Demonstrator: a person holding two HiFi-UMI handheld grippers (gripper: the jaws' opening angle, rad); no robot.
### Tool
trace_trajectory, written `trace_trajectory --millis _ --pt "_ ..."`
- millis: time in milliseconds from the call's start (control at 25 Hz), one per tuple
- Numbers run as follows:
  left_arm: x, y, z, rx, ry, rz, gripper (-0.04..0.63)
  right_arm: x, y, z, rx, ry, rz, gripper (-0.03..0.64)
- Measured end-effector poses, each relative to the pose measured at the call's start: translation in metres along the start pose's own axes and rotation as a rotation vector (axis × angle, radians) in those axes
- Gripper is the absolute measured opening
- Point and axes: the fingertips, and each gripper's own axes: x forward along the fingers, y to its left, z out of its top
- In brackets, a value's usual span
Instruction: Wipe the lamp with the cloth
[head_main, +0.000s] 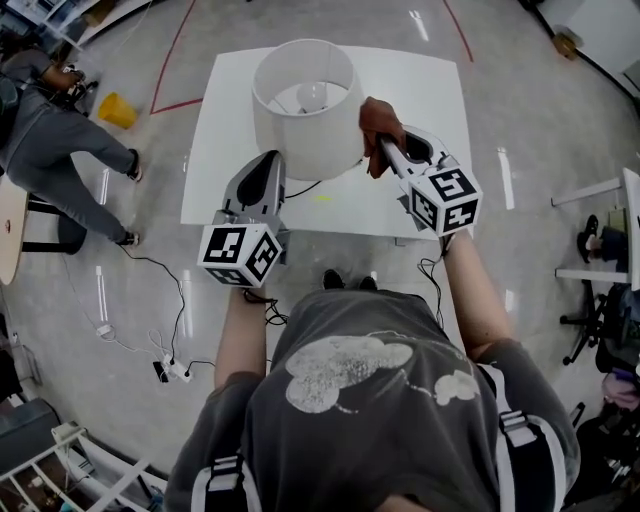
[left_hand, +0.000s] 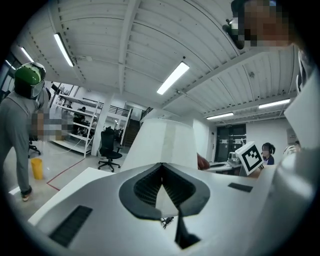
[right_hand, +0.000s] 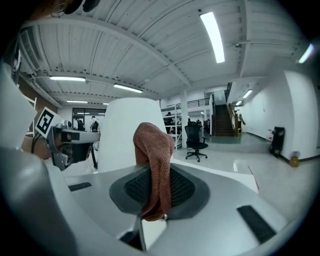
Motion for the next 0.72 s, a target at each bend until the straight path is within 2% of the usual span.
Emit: trace_trajectory --millis 160,280,440,600,720 --pt "0.001 0.007 -0.003 -0.017 -0.001 -0.017 0.008 0.002 -0.01 -0.042 0.019 0.106 -0.047 0.058" --pt "0.001 0.012 -0.003 -0.02 -0.003 -0.013 0.008 -0.004 -0.023 -0.039 0.045 0.092 -0.083 0.058" --pt "0.0 0.017 -0.001 -0.014 -0.008 0.014 0.008 -0.014 -0.041 0.016 0.033 -0.036 -0.072 0.058" --pt "0.003 0.021 0.012 0.003 -0.034 0.064 0.008 -0.009 -0.046 0.083 -0.035 -0.15 0.003 0.058" --pt "0.003 0.021 0.022 0.022 -0.051 0.098 0.008 0.005 -0.038 0.113 -0.081 -0.188 0.077 0.058"
